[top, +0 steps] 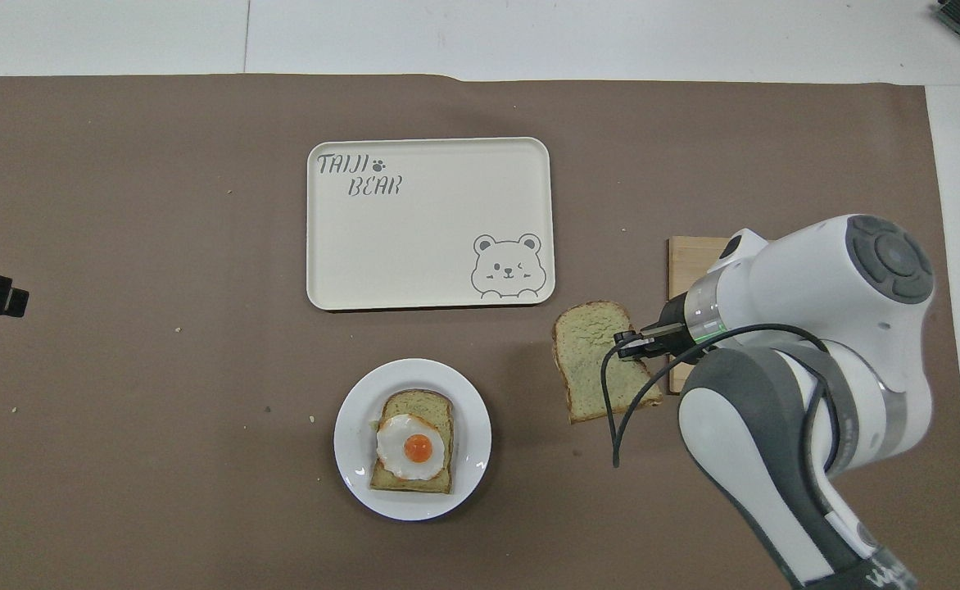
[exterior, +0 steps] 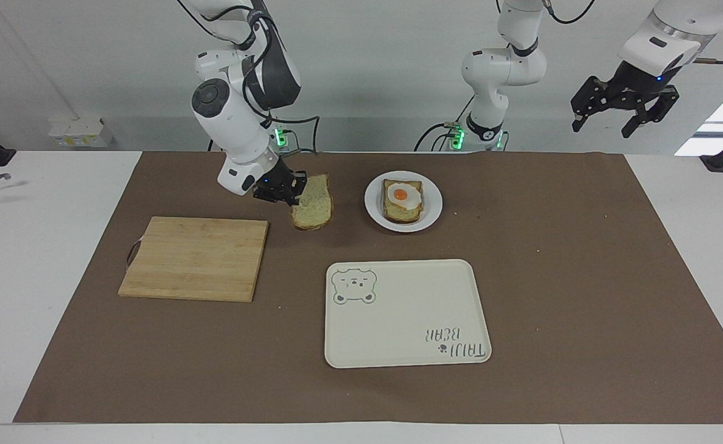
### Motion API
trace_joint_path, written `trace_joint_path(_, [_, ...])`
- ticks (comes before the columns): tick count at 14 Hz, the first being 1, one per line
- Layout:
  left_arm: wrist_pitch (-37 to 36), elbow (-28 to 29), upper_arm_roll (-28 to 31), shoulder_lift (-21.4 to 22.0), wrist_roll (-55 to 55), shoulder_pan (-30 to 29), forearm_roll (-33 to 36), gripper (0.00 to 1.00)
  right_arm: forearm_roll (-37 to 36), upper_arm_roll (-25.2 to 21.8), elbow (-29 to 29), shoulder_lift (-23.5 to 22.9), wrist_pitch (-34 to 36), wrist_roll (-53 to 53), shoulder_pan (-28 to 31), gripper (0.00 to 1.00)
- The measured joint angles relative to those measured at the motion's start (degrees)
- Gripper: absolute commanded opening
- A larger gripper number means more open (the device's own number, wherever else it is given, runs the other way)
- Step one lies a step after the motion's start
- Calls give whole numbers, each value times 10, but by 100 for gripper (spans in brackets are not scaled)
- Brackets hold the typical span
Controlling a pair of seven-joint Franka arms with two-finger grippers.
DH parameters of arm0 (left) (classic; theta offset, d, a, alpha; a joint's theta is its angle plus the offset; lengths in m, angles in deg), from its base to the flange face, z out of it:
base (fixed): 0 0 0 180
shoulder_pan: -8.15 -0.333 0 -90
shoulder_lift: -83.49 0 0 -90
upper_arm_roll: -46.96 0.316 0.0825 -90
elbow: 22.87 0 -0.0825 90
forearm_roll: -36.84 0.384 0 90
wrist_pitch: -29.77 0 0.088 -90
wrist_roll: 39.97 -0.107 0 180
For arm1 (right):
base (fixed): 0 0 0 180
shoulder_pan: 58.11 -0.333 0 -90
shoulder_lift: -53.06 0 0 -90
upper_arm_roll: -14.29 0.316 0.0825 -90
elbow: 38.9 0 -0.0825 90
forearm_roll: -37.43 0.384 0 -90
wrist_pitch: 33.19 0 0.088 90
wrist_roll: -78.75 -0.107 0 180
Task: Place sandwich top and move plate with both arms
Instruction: 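Lift the bread slice with the right gripper and carry it over the egg toast, then lower the bread slice onto the egg toast and open the right gripper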
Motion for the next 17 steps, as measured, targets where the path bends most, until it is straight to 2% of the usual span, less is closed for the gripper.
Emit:
trace_joint_path(3, [0,0,0,0,0,0,0,100,1,0,0,-1,-25,-30,-28,0])
trace_joint_path(8, [0,0,0,0,0,0,0,100,2,3,0,-42,-119,-183,-157,0])
trace_joint_path(12, [0,0,0,0,0,0,0,100,47,3,0,-55,-138,-207,-203,0])
trace_joint_path(17, [0,0,0,0,0,0,0,100,49,3,0,-102,-190,-275,-265,0])
